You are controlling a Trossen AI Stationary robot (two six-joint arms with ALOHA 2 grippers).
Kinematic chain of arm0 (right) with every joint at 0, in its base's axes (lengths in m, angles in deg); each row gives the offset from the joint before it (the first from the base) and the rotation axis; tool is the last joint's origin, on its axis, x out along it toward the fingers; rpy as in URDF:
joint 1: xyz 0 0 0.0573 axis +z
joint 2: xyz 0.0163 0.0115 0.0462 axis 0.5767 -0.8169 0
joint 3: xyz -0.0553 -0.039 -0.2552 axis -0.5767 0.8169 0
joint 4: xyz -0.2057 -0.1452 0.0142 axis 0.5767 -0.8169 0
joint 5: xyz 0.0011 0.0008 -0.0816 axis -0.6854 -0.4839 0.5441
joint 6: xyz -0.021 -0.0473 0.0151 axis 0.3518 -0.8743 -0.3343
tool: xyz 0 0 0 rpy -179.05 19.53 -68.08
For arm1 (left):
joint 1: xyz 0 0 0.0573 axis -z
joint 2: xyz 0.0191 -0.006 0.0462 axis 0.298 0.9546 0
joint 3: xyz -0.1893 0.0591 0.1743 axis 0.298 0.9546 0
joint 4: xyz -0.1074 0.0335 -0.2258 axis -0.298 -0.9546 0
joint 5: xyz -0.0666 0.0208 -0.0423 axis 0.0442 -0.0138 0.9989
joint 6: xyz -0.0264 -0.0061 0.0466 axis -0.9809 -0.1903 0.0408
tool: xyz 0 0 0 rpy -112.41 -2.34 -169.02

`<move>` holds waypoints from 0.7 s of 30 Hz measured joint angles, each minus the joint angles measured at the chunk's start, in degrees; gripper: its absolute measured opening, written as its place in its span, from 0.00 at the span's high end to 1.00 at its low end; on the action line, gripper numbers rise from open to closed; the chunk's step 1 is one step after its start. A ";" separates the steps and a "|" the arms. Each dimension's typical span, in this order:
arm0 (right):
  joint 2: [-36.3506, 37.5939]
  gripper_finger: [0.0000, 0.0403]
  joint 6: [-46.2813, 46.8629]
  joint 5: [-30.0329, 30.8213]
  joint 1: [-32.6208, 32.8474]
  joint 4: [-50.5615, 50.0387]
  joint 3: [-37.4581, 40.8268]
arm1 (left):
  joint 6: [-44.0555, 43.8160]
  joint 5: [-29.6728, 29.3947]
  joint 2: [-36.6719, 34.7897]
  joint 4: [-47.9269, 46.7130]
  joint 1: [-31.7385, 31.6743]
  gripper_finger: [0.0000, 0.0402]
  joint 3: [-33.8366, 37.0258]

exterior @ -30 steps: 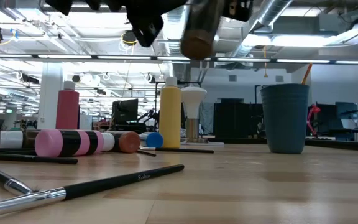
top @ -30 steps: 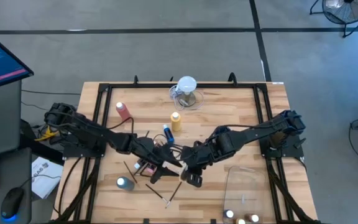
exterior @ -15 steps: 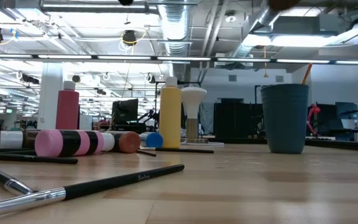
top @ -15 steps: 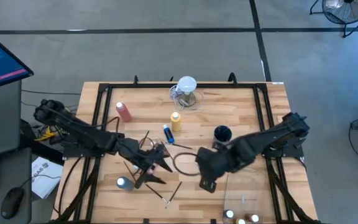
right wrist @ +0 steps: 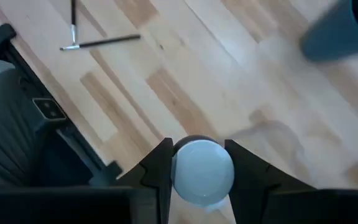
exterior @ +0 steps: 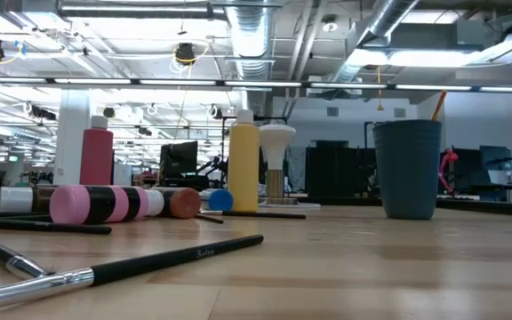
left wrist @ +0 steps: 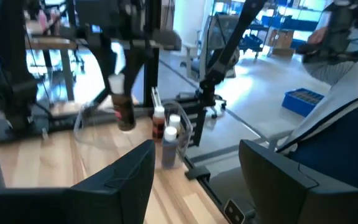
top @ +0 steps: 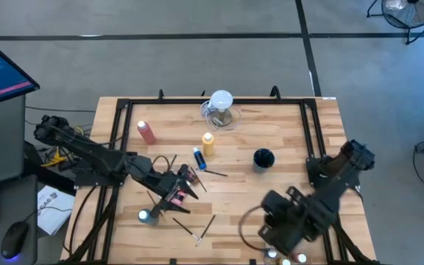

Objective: Pick & Place Paint Supplies
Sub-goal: Put the small dark green paint bottle into the transparent bin

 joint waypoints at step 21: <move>-0.10 0.74 32.85 3.11 11.01 6.49 18.77 | 9.14 0.03 -5.46 -0.13 -1.01 0.45 0.04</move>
